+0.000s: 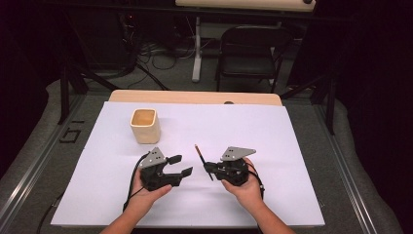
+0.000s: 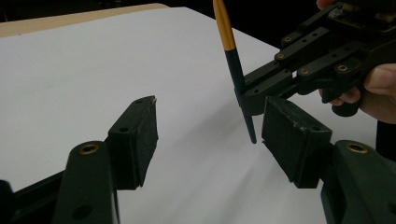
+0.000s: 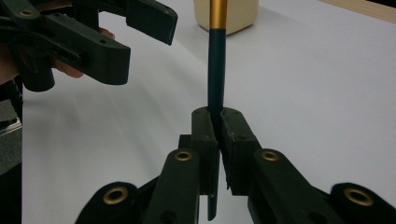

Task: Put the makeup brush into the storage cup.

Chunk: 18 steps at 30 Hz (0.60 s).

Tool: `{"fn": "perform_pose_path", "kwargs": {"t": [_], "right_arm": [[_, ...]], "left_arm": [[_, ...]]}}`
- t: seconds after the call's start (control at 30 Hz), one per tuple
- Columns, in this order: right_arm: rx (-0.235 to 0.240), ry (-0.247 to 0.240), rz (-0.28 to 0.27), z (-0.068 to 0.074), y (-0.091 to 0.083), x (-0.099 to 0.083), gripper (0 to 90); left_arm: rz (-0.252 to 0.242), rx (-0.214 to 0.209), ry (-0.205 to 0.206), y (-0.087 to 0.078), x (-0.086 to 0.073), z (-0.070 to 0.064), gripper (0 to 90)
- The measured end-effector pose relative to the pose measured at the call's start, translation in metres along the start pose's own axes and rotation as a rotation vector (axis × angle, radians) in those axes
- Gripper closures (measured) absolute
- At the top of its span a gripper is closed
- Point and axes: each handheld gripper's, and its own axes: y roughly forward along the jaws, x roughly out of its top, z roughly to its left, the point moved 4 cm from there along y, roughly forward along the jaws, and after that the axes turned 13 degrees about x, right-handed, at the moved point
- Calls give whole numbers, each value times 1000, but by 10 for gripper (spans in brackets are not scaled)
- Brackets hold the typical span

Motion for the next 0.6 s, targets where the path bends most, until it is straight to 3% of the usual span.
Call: {"fn": "perform_pose_path", "kwargs": {"t": [0.6], "right_arm": [[-6,-21,-14,8,5,3,845]], "left_arm": [[-18,-2,-30,1,6,-3,379]]}}
